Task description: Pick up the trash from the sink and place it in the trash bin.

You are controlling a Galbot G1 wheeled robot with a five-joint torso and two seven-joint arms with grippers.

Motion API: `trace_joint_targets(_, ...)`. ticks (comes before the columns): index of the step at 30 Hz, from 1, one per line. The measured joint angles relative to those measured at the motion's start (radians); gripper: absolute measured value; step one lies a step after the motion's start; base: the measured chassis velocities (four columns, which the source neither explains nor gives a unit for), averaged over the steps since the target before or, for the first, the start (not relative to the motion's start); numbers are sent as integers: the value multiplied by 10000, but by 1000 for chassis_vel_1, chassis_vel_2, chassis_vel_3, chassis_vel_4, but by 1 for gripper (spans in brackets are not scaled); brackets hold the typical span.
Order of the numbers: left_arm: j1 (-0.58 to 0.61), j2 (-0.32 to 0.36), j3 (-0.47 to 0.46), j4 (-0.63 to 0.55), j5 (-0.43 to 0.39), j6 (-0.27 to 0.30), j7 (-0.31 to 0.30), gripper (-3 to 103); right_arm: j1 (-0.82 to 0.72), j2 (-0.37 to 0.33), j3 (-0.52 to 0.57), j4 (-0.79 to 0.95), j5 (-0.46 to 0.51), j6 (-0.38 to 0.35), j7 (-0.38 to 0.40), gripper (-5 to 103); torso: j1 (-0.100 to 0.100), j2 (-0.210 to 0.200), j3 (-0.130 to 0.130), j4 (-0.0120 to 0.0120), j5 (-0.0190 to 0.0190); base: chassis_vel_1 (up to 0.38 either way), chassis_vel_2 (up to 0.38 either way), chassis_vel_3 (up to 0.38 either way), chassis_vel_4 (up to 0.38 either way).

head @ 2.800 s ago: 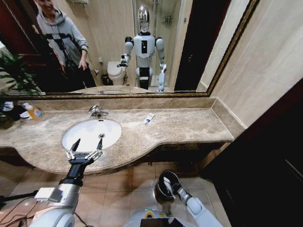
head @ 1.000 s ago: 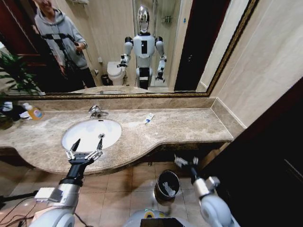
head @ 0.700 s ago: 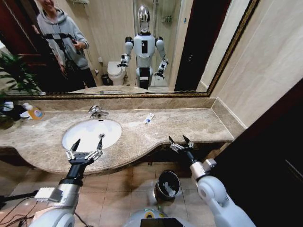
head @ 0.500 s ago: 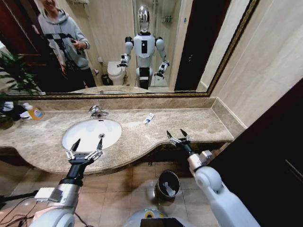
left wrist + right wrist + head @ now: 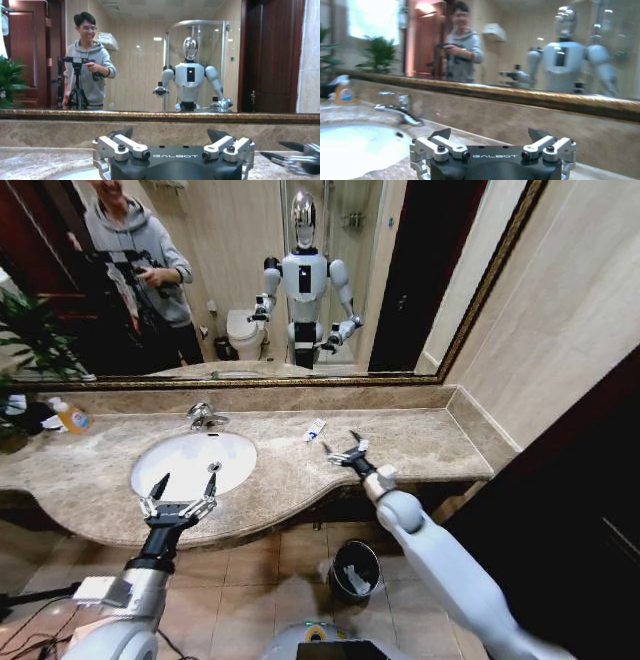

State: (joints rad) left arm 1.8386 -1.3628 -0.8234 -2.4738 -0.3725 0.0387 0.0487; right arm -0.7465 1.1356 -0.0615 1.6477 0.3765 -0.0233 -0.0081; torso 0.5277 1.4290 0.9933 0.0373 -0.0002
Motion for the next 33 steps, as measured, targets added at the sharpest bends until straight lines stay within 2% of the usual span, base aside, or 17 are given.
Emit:
trace_joint_targets(2,0,0,0,0,0,0,1,100,617,179,-301,-589,-474,113,-418,100,0,0,-1,-3,-2,0,0,0,0)
trace_joint_targets(4,0,1,0,0,0,0,2,100,856,208,-514,-807,-501,51,-504,100,0,0,-1,-5,-1,0,0,0,0)
trace_joint_targets(12,0,0,0,0,0,0,2,100,1671,752,-1384,-2240,5,-502,-950,100,-1,0,-1,-5,-1,0,0,0,0)
trace_joint_targets(14,0,0,0,0,0,0,2,100,1828,1031,-1317,-2785,392,-662,-1000,100,-1,0,-1,-2,0,0,0,0,0)
trace_joint_targets(18,0,0,0,0,0,0,0,100,1850,1167,-992,-3200,246,-662,-999,100,-2,1,-2,-9,-1,0,0,0,0)
trace_joint_targets(23,0,0,0,0,0,0,0,100,2342,1509,-898,-3964,142,-557,-1074,100,-2,0,-2,-5,-1,0,0,0,0)
trace_joint_targets(33,0,0,0,0,0,0,0,100,3015,2050,-1333,-4836,-15,-441,-1192,100,-2,0,-1,-4,-1,0,0,0,0)
